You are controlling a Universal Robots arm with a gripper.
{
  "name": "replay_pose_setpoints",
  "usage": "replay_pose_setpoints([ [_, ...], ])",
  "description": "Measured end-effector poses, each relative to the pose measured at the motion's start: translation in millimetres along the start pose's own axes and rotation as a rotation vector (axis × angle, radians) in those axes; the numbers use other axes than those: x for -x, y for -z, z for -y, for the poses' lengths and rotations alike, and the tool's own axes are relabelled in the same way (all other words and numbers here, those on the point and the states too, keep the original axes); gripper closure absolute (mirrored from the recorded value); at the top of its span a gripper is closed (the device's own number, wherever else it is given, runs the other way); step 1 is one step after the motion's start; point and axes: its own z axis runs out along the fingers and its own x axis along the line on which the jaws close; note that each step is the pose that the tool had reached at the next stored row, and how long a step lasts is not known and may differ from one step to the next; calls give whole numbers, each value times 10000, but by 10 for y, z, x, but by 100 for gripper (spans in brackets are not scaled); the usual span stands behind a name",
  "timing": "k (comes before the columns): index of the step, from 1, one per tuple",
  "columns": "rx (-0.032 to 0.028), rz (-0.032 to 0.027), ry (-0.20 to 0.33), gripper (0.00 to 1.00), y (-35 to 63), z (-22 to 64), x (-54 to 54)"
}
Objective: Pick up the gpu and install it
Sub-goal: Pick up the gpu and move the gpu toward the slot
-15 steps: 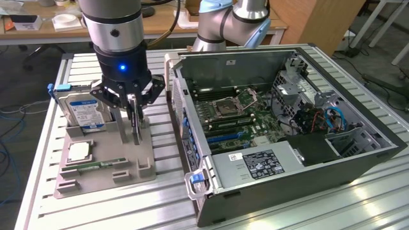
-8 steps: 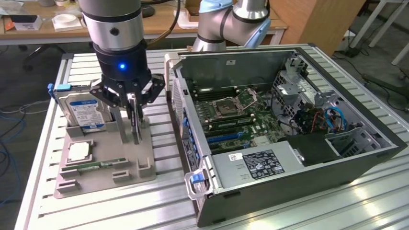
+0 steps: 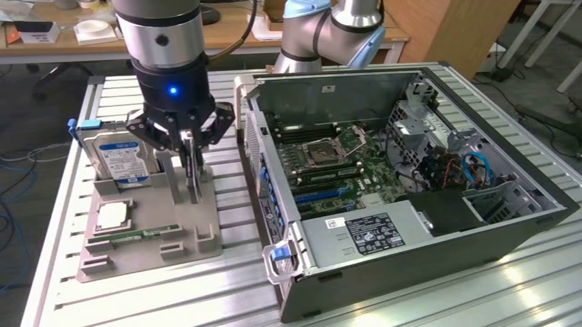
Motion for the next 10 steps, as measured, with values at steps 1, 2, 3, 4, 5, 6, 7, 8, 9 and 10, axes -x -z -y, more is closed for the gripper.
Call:
replay_pose_setpoints([
  [1,1,2,1,73,2,0,0],
  [2,-1,-1,0,73,8,0,0],
  [3,-1,-1,0,73,12,0,0],
  [4,1,0,0,73,14,-1,0],
  [5,0,0,0,73,17,-1,0],
  [6,-2,-2,0,73,22,-1,0],
  [7,-2,-2,0,73,27,-1,-1],
  [8,-2,-2,0,73,34,-2,-2],
  [9,-1,-1,0,73,41,-2,-2],
  [10,-1,-1,0,73,47,-2,-2],
])
